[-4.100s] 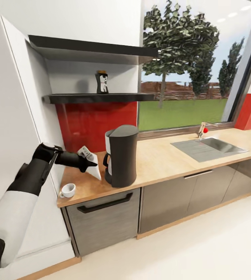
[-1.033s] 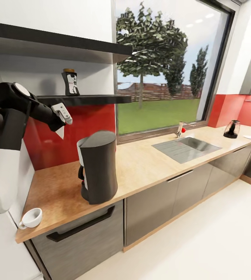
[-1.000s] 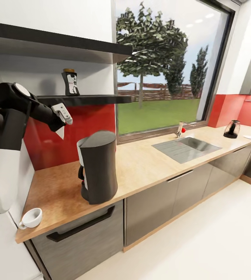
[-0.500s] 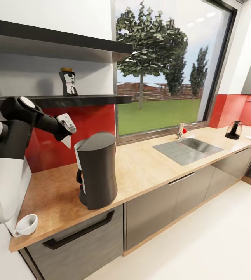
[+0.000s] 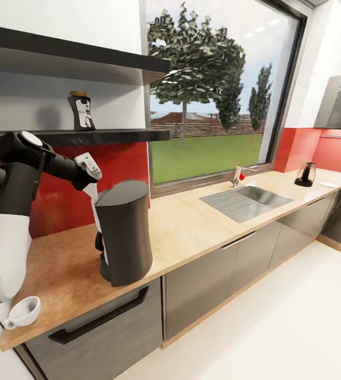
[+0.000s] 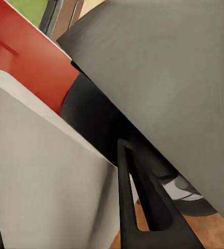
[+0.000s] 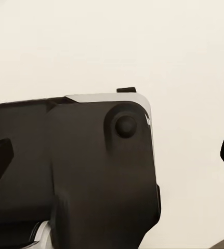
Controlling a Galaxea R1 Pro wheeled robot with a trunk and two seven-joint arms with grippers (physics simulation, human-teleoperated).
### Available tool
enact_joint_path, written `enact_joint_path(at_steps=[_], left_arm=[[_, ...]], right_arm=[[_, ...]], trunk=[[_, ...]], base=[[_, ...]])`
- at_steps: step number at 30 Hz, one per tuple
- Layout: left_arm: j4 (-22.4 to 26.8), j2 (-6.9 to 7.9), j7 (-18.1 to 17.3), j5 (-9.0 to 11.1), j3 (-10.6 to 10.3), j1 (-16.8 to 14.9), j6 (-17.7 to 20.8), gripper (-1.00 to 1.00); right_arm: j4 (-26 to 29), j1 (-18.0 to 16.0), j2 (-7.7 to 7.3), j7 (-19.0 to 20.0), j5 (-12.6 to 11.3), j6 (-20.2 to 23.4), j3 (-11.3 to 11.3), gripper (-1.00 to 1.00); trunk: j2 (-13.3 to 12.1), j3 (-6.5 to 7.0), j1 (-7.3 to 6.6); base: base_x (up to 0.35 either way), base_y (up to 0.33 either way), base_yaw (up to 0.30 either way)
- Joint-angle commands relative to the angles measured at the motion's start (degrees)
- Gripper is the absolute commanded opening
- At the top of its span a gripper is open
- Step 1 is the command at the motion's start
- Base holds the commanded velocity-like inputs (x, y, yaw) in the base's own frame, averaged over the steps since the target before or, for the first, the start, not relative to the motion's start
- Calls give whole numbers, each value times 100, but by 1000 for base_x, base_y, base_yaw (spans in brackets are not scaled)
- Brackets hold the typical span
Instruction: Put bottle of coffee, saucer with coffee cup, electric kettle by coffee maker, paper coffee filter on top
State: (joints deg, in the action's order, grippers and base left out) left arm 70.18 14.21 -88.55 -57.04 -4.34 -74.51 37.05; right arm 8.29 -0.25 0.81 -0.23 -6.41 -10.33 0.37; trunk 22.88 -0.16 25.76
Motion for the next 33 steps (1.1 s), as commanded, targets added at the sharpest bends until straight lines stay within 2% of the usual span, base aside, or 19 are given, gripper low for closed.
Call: enact_joint_path(at_steps=[1,7,11,13,21,33], left_arm=[[5,10,-39,-40,-9,-6,50,-100],[11,27,-39,-49,-6,-11,40,-100],[68,158,-33,-65,-3,105,45,-100],[68,140,-37,-65,-5,39,36,-100],[66,238,-39,-62,-6,-44,39,-100],[71,258,-30,-17,-6,-41,39,-100]], right_arm=[[-4,-2,4,-3,-54,-22,7,100],[5,-2,7,-2,-54,-28,7,100],[135,-7,48,9,-63,-30,11,100],[200,-10,63,7,-62,-44,10,100],[366,-14,60,5,-54,-48,0,100],[360,-15,42,5,-54,-41,-2,100]], trunk=[[4,-3,2],[4,-3,2],[4,-3,2],[4,-3,2],[4,-3,2],[4,-3,2]], base=[[0,0,-74],[0,0,-21],[0,0,0],[0,0,0],[4,0,0],[129,0,0]])
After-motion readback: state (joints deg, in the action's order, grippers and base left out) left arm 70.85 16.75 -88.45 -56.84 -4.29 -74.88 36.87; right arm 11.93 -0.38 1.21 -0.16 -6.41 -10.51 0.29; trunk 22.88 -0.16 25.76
